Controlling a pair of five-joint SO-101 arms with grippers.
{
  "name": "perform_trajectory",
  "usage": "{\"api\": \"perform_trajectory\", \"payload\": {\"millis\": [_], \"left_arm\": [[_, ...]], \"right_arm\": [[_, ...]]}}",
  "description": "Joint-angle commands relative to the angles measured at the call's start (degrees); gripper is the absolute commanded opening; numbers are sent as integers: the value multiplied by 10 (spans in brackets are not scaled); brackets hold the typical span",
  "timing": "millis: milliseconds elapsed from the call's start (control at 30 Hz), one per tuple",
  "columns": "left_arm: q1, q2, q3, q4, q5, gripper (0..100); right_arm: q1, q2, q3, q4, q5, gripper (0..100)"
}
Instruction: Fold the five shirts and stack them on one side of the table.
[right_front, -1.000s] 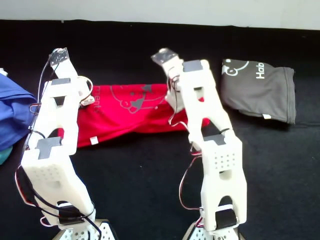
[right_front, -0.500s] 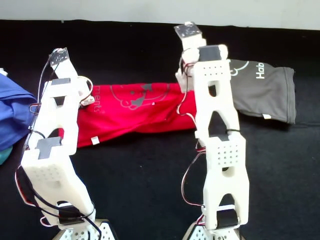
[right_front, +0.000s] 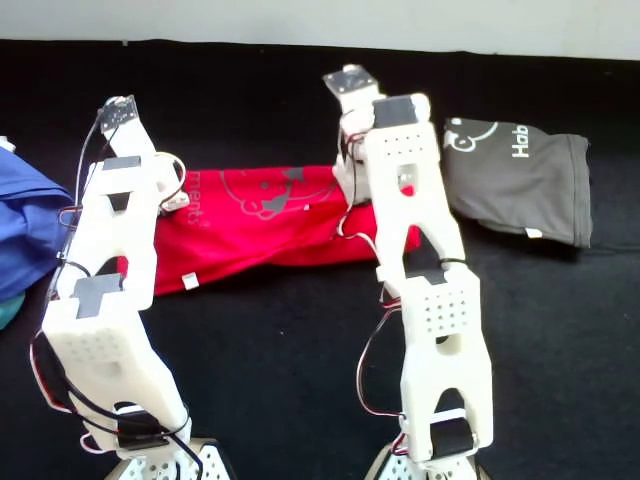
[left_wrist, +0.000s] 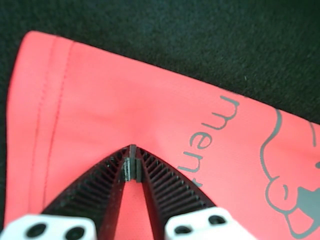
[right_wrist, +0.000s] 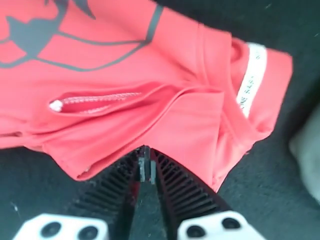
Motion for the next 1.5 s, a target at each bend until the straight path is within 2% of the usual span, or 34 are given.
{"api": "perform_trajectory", "payload": {"millis": [0, 300, 433, 633, 767, 900, 1100, 1267, 1467], "left_arm": [[7, 2, -14, -7, 3, 9], [7, 2, -14, -8, 3, 9], [7, 2, -14, -8, 3, 9], [7, 2, -14, -8, 3, 9], [7, 2, -14, -8, 3, 9], [7, 2, -14, -8, 3, 9], [7, 2, -14, -8, 3, 9], [7, 2, -14, -8, 3, 9], [7, 2, -14, -8, 3, 9]], "right_arm": [[-4, -10, 30, 7, -5, 7], [-59, -3, 65, 0, -3, 7], [-80, -3, 65, -59, -3, 7], [-67, -2, 65, -186, -4, 7], [-67, -3, 65, -221, -4, 7], [-60, -11, 54, -205, -4, 7], [-26, -15, 22, -76, -3, 7], [-9, -15, 22, -15, -3, 7], [-28, -4, 24, -15, -3, 7]]}}
